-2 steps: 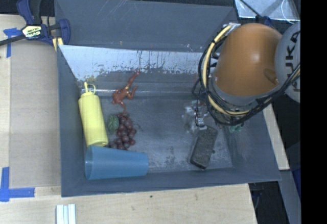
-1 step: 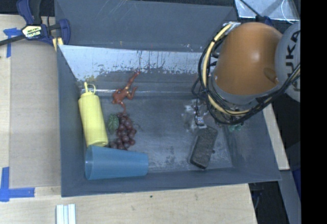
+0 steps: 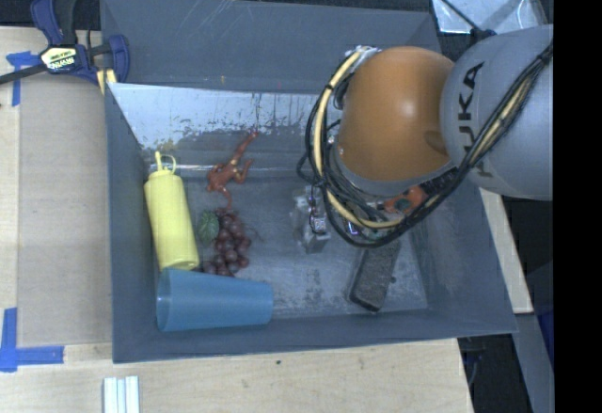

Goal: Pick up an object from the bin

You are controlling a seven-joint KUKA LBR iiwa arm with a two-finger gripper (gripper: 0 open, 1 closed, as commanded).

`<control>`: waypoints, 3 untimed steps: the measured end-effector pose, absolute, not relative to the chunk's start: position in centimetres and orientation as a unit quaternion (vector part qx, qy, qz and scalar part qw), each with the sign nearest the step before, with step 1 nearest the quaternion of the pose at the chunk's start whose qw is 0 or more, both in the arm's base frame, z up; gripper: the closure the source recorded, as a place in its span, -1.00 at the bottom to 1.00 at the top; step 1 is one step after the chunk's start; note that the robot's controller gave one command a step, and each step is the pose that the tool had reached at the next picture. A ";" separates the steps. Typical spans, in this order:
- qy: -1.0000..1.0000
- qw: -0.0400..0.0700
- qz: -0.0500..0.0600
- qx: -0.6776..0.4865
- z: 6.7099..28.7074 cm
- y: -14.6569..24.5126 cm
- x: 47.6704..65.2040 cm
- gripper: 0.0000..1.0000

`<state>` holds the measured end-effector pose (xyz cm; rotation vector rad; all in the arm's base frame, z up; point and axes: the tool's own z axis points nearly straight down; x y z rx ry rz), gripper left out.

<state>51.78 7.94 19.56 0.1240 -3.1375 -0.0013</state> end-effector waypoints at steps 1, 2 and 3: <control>-0.993 0.002 0.002 0.114 16.6 2.3 48.6 1.00; -0.990 -0.002 0.000 0.140 16.7 13.8 53.1 1.00; -0.986 -0.003 0.000 0.166 16.2 16.2 52.8 1.00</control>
Offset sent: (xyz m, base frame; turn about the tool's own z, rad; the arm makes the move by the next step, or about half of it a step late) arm 0.0259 0.0928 -0.0301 -0.2215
